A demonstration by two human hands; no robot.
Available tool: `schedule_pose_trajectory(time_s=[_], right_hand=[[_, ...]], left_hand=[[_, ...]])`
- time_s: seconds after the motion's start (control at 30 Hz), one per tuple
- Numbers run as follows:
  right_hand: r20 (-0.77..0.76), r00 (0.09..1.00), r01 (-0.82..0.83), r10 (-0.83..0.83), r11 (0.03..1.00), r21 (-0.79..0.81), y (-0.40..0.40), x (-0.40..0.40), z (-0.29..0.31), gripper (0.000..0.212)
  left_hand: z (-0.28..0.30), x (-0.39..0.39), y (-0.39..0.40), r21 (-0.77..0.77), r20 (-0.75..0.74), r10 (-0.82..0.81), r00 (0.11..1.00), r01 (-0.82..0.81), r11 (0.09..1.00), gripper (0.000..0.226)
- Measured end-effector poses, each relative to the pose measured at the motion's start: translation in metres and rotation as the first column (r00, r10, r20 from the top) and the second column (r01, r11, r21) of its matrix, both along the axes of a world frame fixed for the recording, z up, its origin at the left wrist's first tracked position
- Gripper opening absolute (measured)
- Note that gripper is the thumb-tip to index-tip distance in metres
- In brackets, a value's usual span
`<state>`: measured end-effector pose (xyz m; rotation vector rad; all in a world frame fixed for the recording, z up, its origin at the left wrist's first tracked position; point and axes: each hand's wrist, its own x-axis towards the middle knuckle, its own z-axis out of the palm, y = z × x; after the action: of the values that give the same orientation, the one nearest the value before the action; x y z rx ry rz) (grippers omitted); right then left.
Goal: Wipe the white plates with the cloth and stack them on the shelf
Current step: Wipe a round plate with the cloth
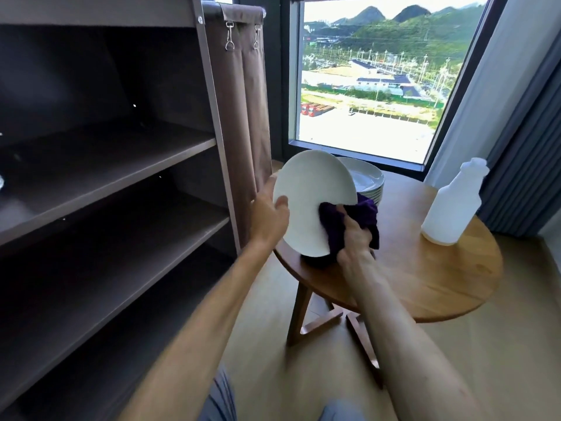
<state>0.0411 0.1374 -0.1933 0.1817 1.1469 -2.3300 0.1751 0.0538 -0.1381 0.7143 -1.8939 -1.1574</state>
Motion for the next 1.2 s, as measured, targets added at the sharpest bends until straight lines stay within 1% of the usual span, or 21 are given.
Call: schedule_pose_trajectory(time_s=[0.1, 0.17, 0.2, 0.23, 0.3, 0.33, 0.4, 0.47, 0.53, 0.57, 0.63, 0.7, 0.8, 0.83, 0.87, 0.9, 0.93, 0.97, 1.03, 1.13, 1.2], right_hand=[[-0.192, 0.970, -0.146, 0.149, 0.989, 0.033, 0.015, -0.011, 0.005, 0.046], [-0.268, 0.934, -0.211, 0.234, 0.971, 0.111, 0.019, -0.012, 0.012, 0.037], [-0.280, 0.934, -0.195, 0.224, 0.972, 0.127, 0.018, -0.013, 0.016, 0.031], [-0.280, 0.942, -0.159, 0.185, 0.981, 0.113, 0.017, -0.014, 0.020, 0.029], [-0.232, 0.971, -0.054, 0.063, 0.997, 0.046, 0.009, -0.013, 0.029, 0.032], [-0.177, 0.984, -0.001, 0.007, 1.000, 0.031, 0.004, -0.012, 0.033, 0.033], [-0.076, 0.994, 0.085, -0.082, 0.995, 0.050, -0.009, -0.003, 0.034, 0.034], [-0.046, 0.998, 0.040, -0.038, 0.999, 0.033, -0.017, 0.007, 0.025, 0.037], [-0.090, 0.983, -0.156, 0.159, 0.987, 0.035, -0.017, 0.014, 0.013, 0.025], [-0.120, 0.971, -0.200, 0.207, 0.978, 0.066, -0.009, 0.013, 0.011, 0.022], [-0.138, 0.982, -0.119, 0.131, 0.988, 0.093, -0.001, 0.004, 0.014, 0.031], [-0.176, 0.984, 0.037, -0.024, 0.996, 0.075, 0.010, -0.009, 0.020, 0.041], [-0.317, 0.946, -0.027, 0.065, 0.992, 0.122, 0.017, -0.017, 0.023, 0.037], [-0.328, 0.942, -0.029, 0.073, 0.990, 0.136, 0.017, -0.016, 0.022, 0.033], [-0.313, 0.948, -0.017, 0.059, 0.990, 0.137, 0.016, -0.012, 0.025, 0.031], [-0.285, 0.958, 0.013, 0.024, 0.992, 0.129, 0.014, -0.008, 0.027, 0.030], [-0.247, 0.969, 0.047, -0.019, 0.993, 0.108, 0.010, -0.007, 0.028, 0.029], [-0.203, 0.978, 0.077, -0.056, 0.992, 0.099, 0.007, -0.005, 0.031, 0.027], [-0.092, 0.988, 0.137, -0.126, 0.983, 0.123, -0.001, 0.003, 0.033, 0.030], [0.029, 0.984, 0.173, -0.177, 0.978, 0.115, -0.011, 0.012, 0.024, 0.043], [0.047, 0.983, 0.170, -0.178, 0.976, 0.136, -0.011, 0.013, 0.020, 0.047]], left_hand=[[0.039, 0.009, -0.018, -0.044, 0.322, -0.177, 0.930, 0.202, 0.978, 0.056], [0.060, 0.012, -0.028, 0.019, 0.413, -0.260, 0.873, 0.278, 0.961, 0.056], [0.064, 0.012, -0.031, 0.077, 0.377, -0.302, 0.876, 0.295, 0.952, 0.059], [0.063, 0.014, -0.029, 0.123, 0.289, -0.307, 0.907, 0.283, 0.951, 0.067], [0.045, 0.015, -0.011, 0.163, 0.005, -0.180, 0.984, 0.177, 0.971, 0.077], [0.027, 0.012, 0.001, 0.174, -0.111, -0.105, 0.988, 0.123, 0.977, 0.076], [-0.008, 0.002, 0.028, 0.227, -0.176, -0.075, 0.982, 0.115, 0.967, 0.070], [-0.027, -0.010, 0.045, 0.237, -0.146, -0.040, 0.989, 0.074, 0.969, 0.074], [-0.029, -0.011, 0.039, 0.202, -0.157, 0.039, 0.987, -0.007, 0.979, 0.074], [-0.027, -0.010, 0.035, 0.213, -0.174, 0.021, 0.985, 0.016, 0.977, 0.071], [-0.015, 0.003, 0.018, 0.190, -0.147, -0.077, 0.986, 0.105, 0.976, 0.067], [0.003, 0.017, 0.002, 0.135, -0.014, -0.235, 0.972, 0.235, 0.963, 0.066], [0.037, 0.031, -0.028, 0.152, 0.195, -0.394, 0.898, 0.369, 0.917, 0.068], [0.047, 0.033, -0.034, 0.184, 0.248, -0.422, 0.872, 0.385, 0.904, 0.067], [0.053, 0.034, -0.037, 0.222, 0.244, -0.446, 0.861, 0.398, 0.890, 0.064], [0.054, 0.034, -0.035, 0.229, 0.206, -0.429, 0.879, 0.383, 0.895, 0.061], [0.049, 0.031, -0.028, 0.216, 0.111, -0.372, 0.922, 0.343, 0.914, 0.061], [0.037, 0.027, -0.017, 0.205, 0.018, -0.260, 0.965, 0.251, 0.946, 0.063], [0.011, 0.017, 0.017, 0.237, -0.144, -0.089, 0.986, 0.122, 0.964, 0.070], [-0.010, -0.002, 0.046, 0.157, -0.182, 0.021, 0.983, 0.008, 0.988, 0.066], [-0.012, -0.011, 0.048, 0.085, -0.173, 0.068, 0.983, -0.054, 0.995, 0.062]])
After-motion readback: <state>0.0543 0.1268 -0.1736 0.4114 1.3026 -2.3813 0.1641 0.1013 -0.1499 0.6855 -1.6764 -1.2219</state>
